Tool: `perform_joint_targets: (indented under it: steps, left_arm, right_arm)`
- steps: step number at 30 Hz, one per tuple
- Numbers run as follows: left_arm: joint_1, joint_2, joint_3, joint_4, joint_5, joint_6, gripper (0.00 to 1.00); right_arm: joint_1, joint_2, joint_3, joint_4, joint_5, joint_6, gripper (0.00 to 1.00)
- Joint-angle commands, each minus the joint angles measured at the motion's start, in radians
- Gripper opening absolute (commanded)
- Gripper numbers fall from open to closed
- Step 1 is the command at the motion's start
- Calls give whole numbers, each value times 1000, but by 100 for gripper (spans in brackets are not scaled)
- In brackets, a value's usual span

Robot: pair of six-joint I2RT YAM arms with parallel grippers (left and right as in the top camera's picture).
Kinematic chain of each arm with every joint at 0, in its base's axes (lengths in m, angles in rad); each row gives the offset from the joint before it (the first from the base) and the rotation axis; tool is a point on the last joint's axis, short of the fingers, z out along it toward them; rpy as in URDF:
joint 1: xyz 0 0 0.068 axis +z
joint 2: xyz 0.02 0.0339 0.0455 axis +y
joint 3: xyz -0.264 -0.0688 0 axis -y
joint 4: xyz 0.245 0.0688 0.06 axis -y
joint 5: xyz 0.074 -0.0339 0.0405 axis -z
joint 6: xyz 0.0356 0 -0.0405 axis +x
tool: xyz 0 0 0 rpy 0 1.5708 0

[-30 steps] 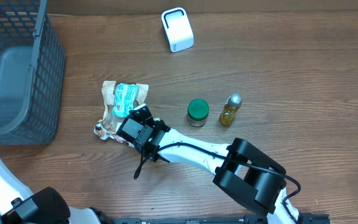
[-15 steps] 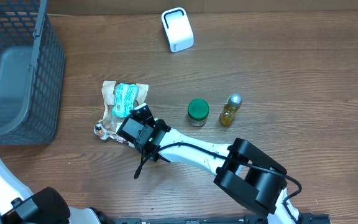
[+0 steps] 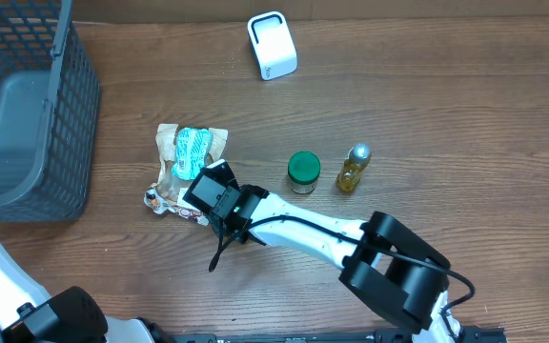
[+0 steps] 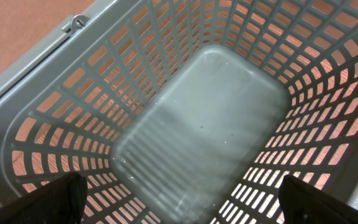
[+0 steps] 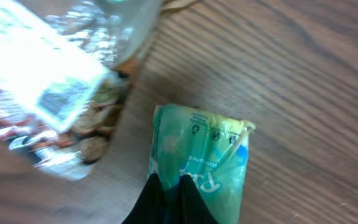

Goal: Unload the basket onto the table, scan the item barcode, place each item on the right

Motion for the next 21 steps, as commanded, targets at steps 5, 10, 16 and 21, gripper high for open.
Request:
perform_joint_targets:
  steps: [5, 10, 16, 21]
  left_arm:
    - [-1, 8, 18, 1, 9, 19, 99]
    - [-1, 8, 18, 1, 8, 19, 100]
    - [-1, 8, 18, 1, 9, 19, 99]
    - [-1, 8, 18, 1, 8, 19, 100]
  right_arm:
    - [-61, -122, -8, 4, -290, 5, 4]
    - [-121, -132, -8, 3, -527, 5, 4]
    - [-205, -132, -8, 2, -789, 4, 4]
    - [-268, -132, -9, -13, -871, 4, 4]
